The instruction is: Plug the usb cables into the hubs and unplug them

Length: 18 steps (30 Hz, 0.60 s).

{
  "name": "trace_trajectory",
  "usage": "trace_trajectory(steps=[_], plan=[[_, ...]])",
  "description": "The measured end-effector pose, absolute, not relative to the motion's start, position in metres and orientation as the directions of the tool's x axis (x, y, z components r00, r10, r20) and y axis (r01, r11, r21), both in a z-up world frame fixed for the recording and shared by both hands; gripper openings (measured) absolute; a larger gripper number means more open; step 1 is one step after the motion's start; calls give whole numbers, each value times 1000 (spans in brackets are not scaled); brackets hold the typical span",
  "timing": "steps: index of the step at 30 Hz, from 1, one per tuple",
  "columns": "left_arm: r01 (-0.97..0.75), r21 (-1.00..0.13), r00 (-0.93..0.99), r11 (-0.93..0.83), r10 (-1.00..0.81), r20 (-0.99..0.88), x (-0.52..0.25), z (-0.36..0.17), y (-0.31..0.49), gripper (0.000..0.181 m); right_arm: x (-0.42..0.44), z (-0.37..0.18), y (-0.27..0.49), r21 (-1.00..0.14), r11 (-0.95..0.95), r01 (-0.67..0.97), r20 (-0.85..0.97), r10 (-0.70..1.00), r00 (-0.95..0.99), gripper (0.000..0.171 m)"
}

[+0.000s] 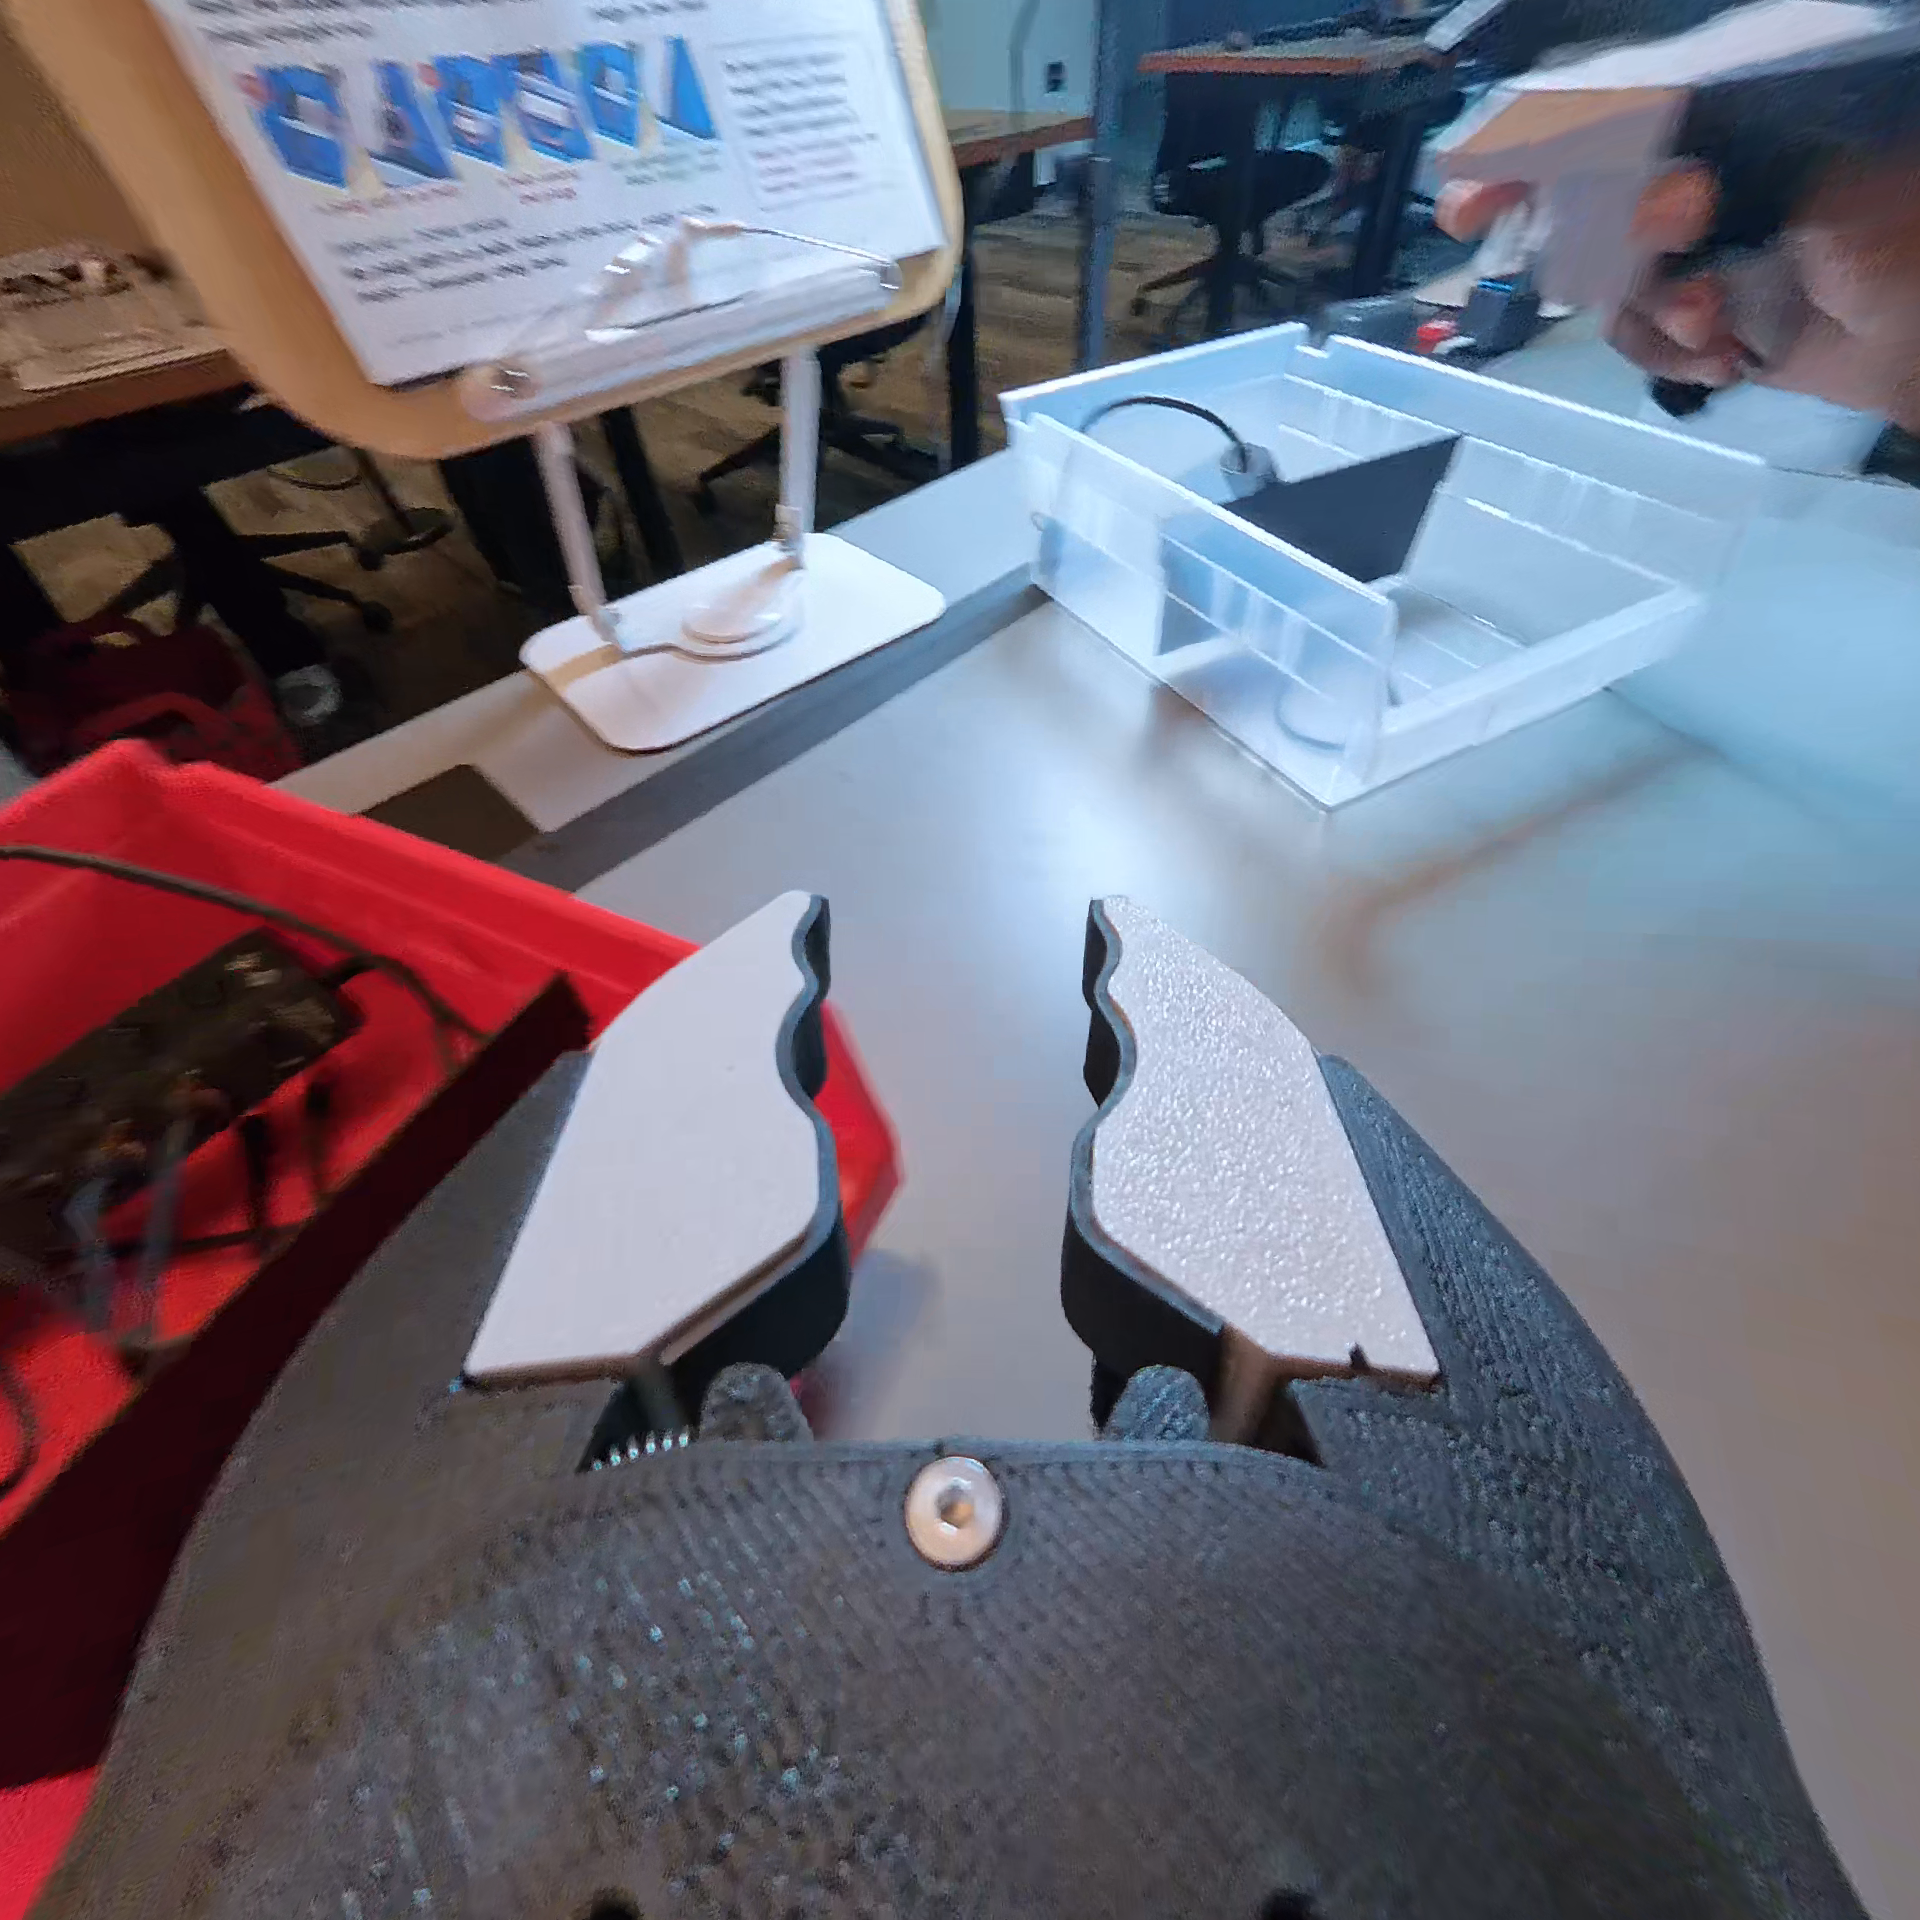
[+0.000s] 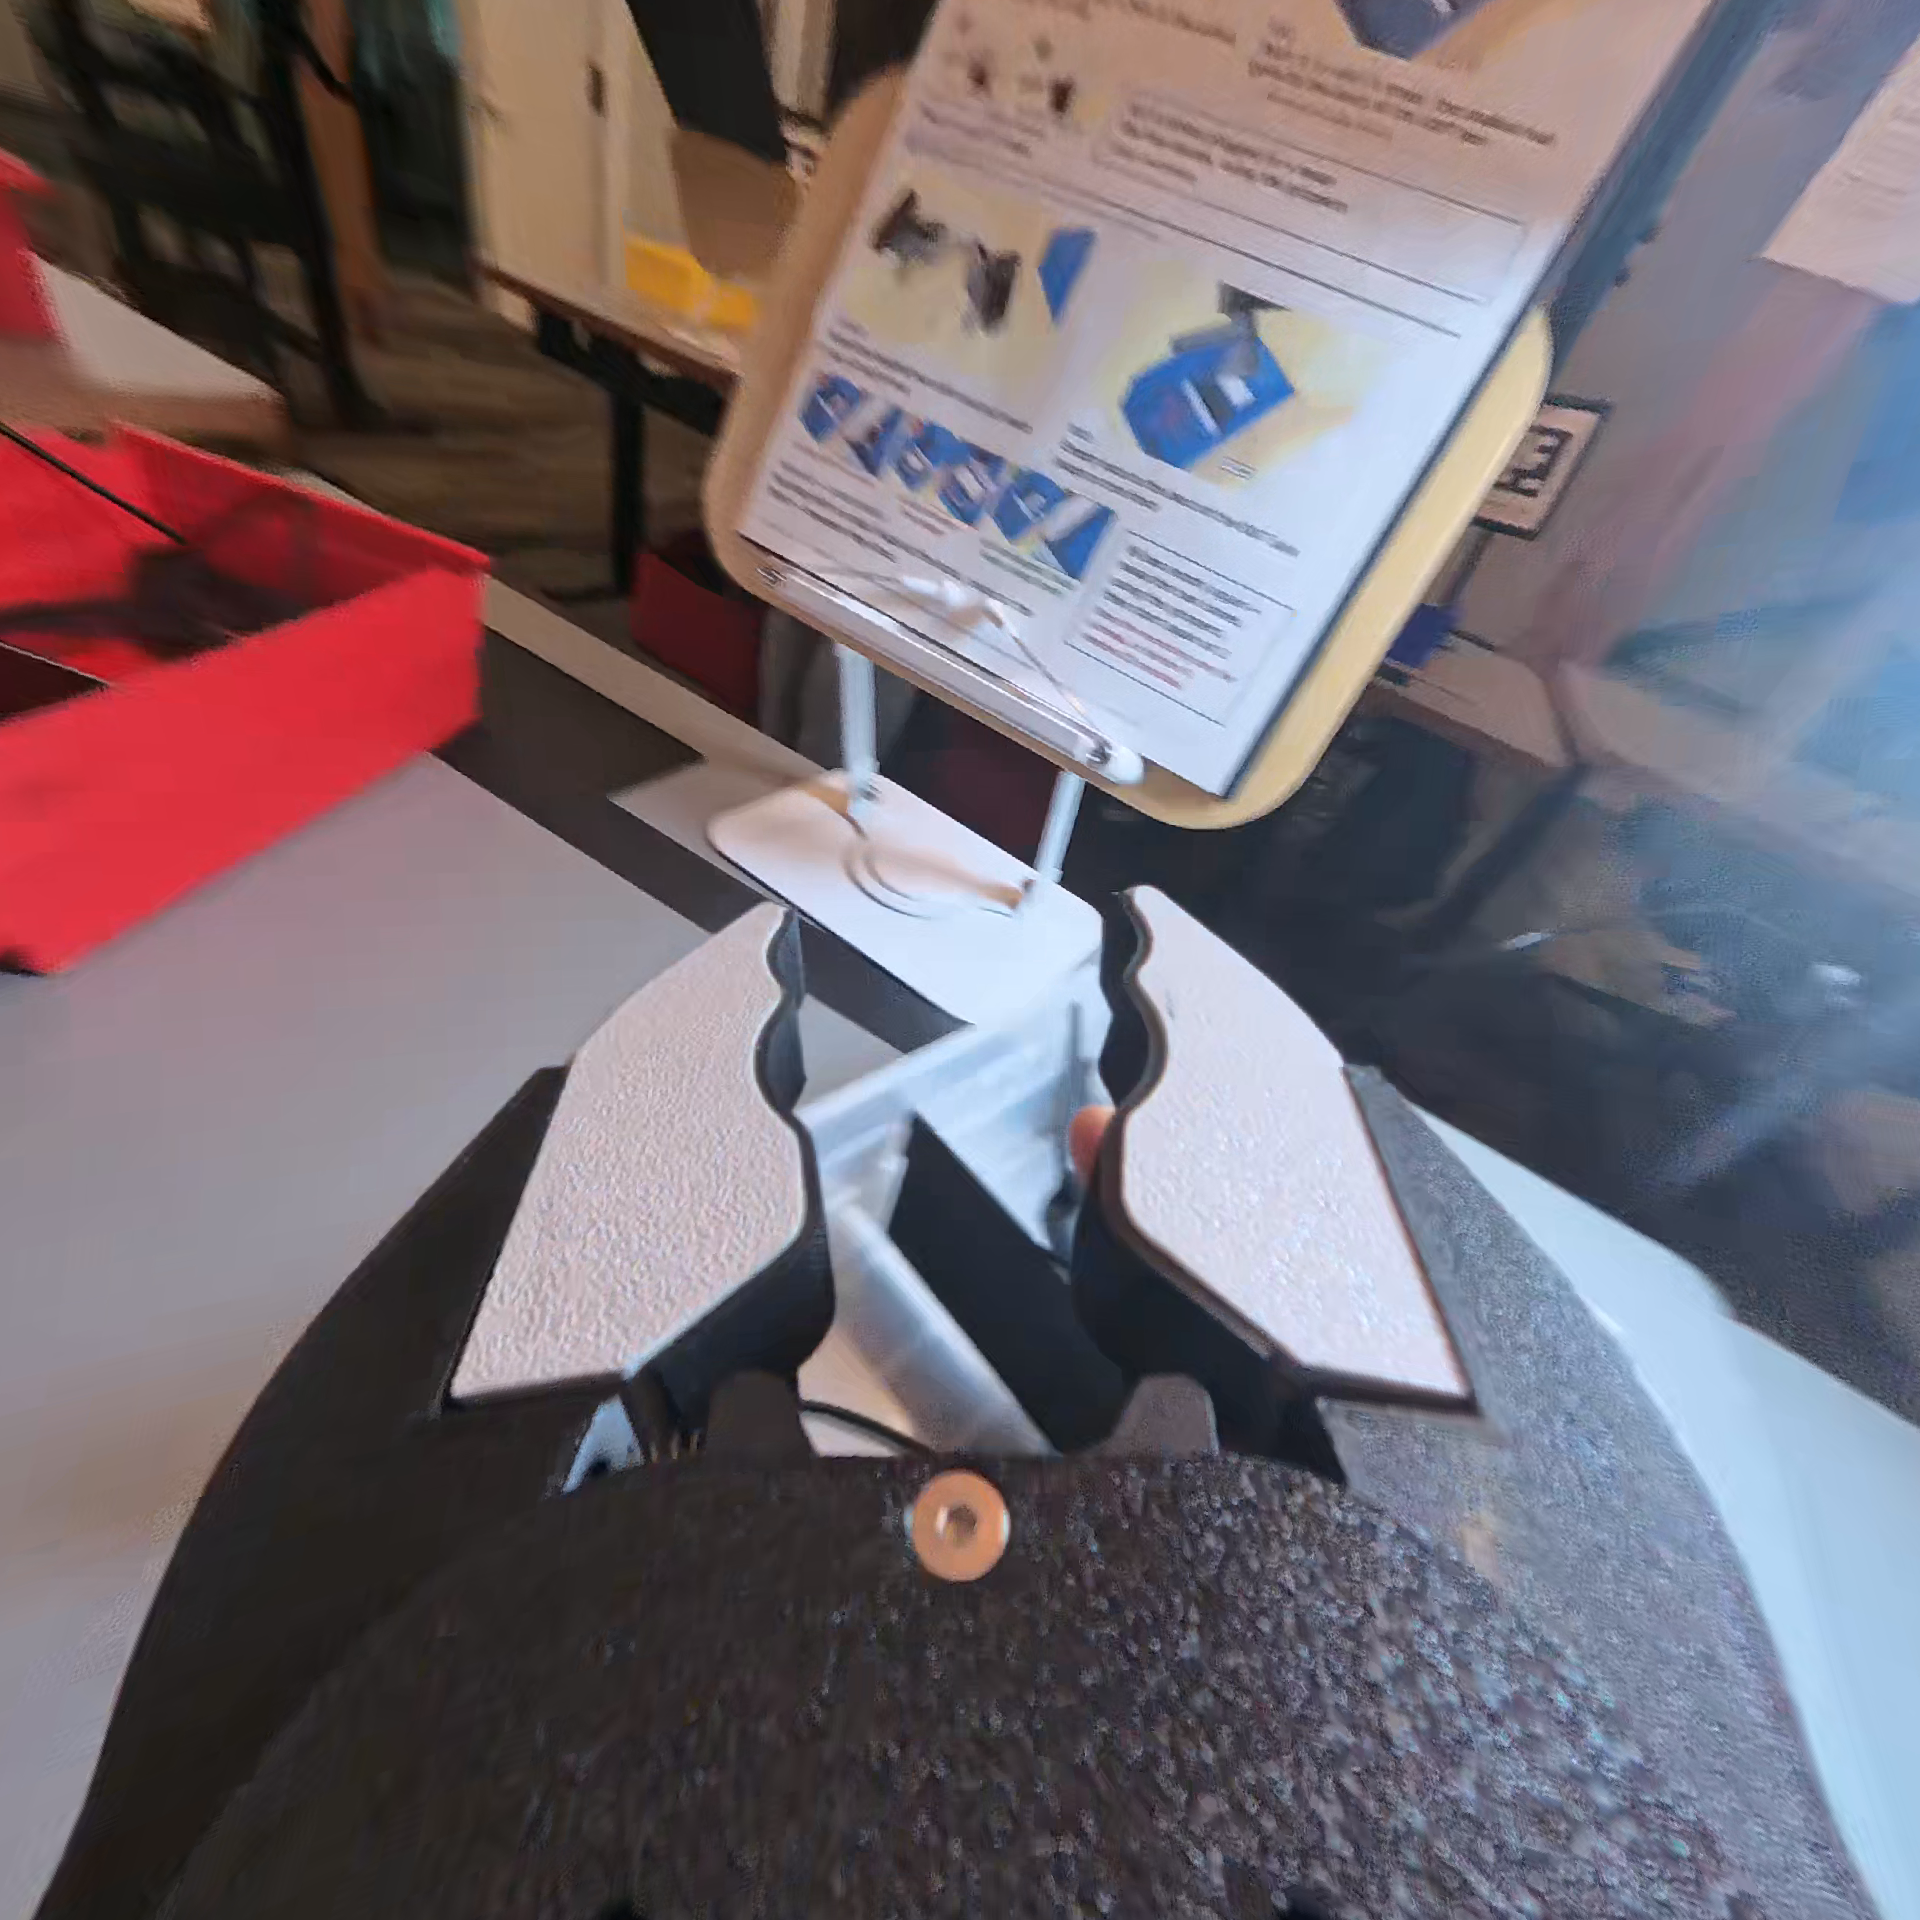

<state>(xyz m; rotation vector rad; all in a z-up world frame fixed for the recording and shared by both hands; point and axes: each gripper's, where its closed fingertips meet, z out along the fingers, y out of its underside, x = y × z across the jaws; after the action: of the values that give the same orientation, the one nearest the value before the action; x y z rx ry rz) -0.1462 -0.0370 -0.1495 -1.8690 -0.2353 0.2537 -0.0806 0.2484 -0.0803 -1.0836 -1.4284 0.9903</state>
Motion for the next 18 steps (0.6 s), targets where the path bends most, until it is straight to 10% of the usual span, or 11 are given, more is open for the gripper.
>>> trace_trajectory(steps=[10,18], plan=[[175,-798,823,-577,531,-204,-305,-134,-123,47,-24,-172,105,-975,73,210,-16,919,-394,31],[183,-480,909,-858,334,-251,-383,-203,-109,52,-22,-210,66,-966,141,217,11,861,-508,29]])
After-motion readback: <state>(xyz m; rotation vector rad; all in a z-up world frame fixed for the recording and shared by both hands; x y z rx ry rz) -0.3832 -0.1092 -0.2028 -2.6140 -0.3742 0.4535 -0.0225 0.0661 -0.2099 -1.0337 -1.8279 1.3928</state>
